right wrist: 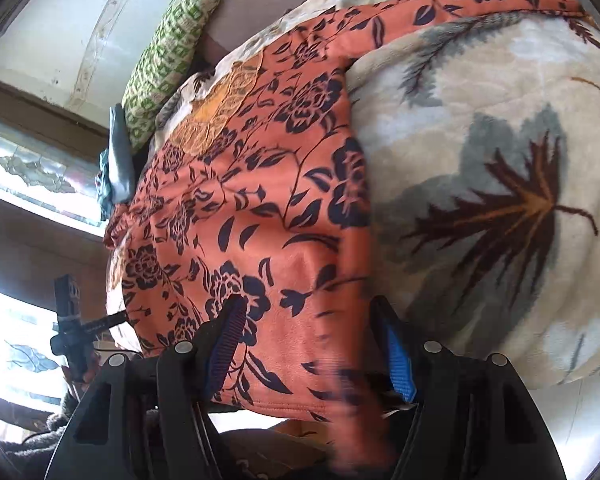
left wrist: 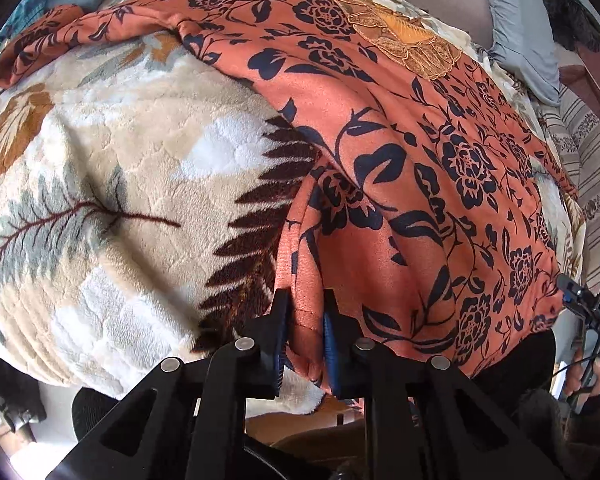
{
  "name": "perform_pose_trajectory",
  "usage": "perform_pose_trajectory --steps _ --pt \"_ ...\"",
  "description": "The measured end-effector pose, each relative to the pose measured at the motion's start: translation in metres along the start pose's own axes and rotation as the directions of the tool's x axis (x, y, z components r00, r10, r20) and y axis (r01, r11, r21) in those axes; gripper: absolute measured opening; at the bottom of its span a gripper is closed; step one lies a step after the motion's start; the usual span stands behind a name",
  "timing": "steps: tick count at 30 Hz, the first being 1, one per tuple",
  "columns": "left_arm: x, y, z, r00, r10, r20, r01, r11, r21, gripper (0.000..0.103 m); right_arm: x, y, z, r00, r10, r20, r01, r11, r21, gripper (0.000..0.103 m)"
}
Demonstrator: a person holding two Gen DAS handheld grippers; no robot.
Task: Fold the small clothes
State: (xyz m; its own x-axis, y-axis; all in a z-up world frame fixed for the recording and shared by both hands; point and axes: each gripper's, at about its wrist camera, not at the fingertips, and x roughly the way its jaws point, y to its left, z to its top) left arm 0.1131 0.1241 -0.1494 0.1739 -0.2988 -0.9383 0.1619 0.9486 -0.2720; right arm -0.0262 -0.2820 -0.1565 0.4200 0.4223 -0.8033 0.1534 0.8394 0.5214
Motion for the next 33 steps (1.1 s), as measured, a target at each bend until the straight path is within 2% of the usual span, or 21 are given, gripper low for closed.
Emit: perform_pose_trajectory --steps 2,3,4,6,8,10,13,14,15,16,17,18,19,20,21,23,25,27,29,31,33 --pt "-0.002 0.002 -0.013 1.000 0.024 -0.017 -0.024 1.000 -0.019 0.011 0.014 0.017 -0.003 0.991 -0.137 -0.008 0.136 0.988 -0.079 0.058" --pt "-0.008 0.006 -0.021 0.999 0.031 -0.025 -0.032 0.999 -0.031 0.010 0.015 0.022 -0.004 0.985 -0.173 -0.004 0.171 0.979 -0.114 0.036" --pt "-0.011 0.011 -0.029 0.999 0.030 -0.041 -0.032 0.998 -0.050 0.010 0.011 0.022 -0.005 0.986 -0.168 -0.005 0.166 0.979 -0.121 0.006" --pt "-0.023 0.021 -0.045 0.998 0.009 -0.057 -0.014 0.997 -0.079 0.010 -0.010 0.012 -0.006 0.992 -0.118 0.033 0.120 0.990 -0.071 0.006" --pt "-0.030 0.031 -0.061 0.996 0.053 -0.072 -0.059 0.994 -0.087 0.010 -0.024 0.000 -0.004 0.989 -0.141 0.044 0.143 0.989 -0.048 0.006" --pt "-0.035 0.038 -0.070 0.995 0.042 -0.088 -0.050 0.994 -0.102 0.011 -0.028 -0.015 -0.004 0.987 -0.162 0.021 0.162 0.987 -0.013 0.006" --pt "-0.070 0.035 -0.066 1.000 -0.007 -0.026 0.005 0.997 -0.074 0.013 -0.041 -0.031 0.002 0.989 -0.136 0.055 0.133 0.990 0.055 0.012" --pt "-0.086 0.030 -0.062 1.000 -0.012 0.018 0.013 0.998 -0.054 0.016 -0.053 -0.040 0.007 0.990 -0.103 0.092 0.095 0.991 0.096 0.013" --pt "-0.102 0.025 -0.055 0.998 -0.016 0.067 0.018 0.999 -0.029 0.024 -0.068 -0.052 0.014 0.985 -0.088 0.145 0.067 0.987 0.143 0.013" --pt "-0.117 0.019 -0.047 0.993 -0.009 0.118 0.009 1.000 -0.005 0.029 -0.084 -0.064 0.024 0.975 -0.089 0.203 0.049 0.980 0.195 0.021" --pt "-0.129 0.011 -0.037 0.986 -0.001 0.166 -0.002 1.000 0.017 0.038 -0.101 -0.080 0.035 0.958 -0.107 0.267 0.037 0.967 0.254 0.027" --pt "-0.137 0.002 -0.028 0.979 -0.002 0.206 -0.006 0.999 0.040 0.050 -0.118 -0.098 0.045 0.934 -0.134 0.330 0.025 0.949 0.314 0.038" --pt "-0.141 -0.008 -0.017 0.972 -0.006 0.237 -0.007 0.998 0.058 0.056 -0.133 -0.116 0.056 0.907 -0.171 0.384 0.017 0.928 0.373 0.042" --pt "-0.142 -0.019 -0.005 0.965 -0.007 0.263 -0.012 0.997 0.071 0.063 -0.149 -0.135 0.067 0.878 -0.209 0.431 0.006 0.904 0.428 0.043" --pt "-0.141 -0.029 0.005 0.959 -0.002 0.283 -0.022 0.996 0.083 0.064 -0.163 -0.154 0.078 0.850 -0.242 0.467 -0.009 0.881 0.473 0.043" --pt "-0.126 -0.047 0.030 0.956 0.032 0.292 -0.059 0.995 0.086 0.064 -0.182 -0.188 0.102 0.810 -0.297 0.506 -0.029 0.841 0.540 0.048" --pt "-0.094 -0.062 0.052 0.962 0.068 0.264 -0.089 0.994 0.069 0.064 -0.189 -0.216 0.131 0.794 -0.329 0.512 -0.044 0.808 0.588 0.053" --pt "-0.051 -0.076 0.074 0.973 0.098 0.208 -0.107 0.994 0.034 0.063 -0.183 -0.236 0.162 0.795 -0.340 0.502 -0.048 0.791 0.610 0.054" --pt "-0.006 -0.086 0.087 0.985 0.128 0.114 -0.131 0.991 0.023 0.062 -0.174 -0.253 0.188 0.790 -0.351 0.502 -0.059 0.772 0.633 0.054" --pt "0.026 -0.094 0.092 0.984 0.176 0.042 -0.177 0.984 0.027 0.061 -0.161 -0.270 0.207 0.792 -0.366 0.489 -0.063 0.747 0.662 0.054" --pt "0.038 -0.105 0.091 0.970 0.236 0.054 -0.239 0.969 0.066 0.063 -0.141 -0.285 0.217 0.812 -0.376 0.446 -0.047 0.720 0.693 0.054"
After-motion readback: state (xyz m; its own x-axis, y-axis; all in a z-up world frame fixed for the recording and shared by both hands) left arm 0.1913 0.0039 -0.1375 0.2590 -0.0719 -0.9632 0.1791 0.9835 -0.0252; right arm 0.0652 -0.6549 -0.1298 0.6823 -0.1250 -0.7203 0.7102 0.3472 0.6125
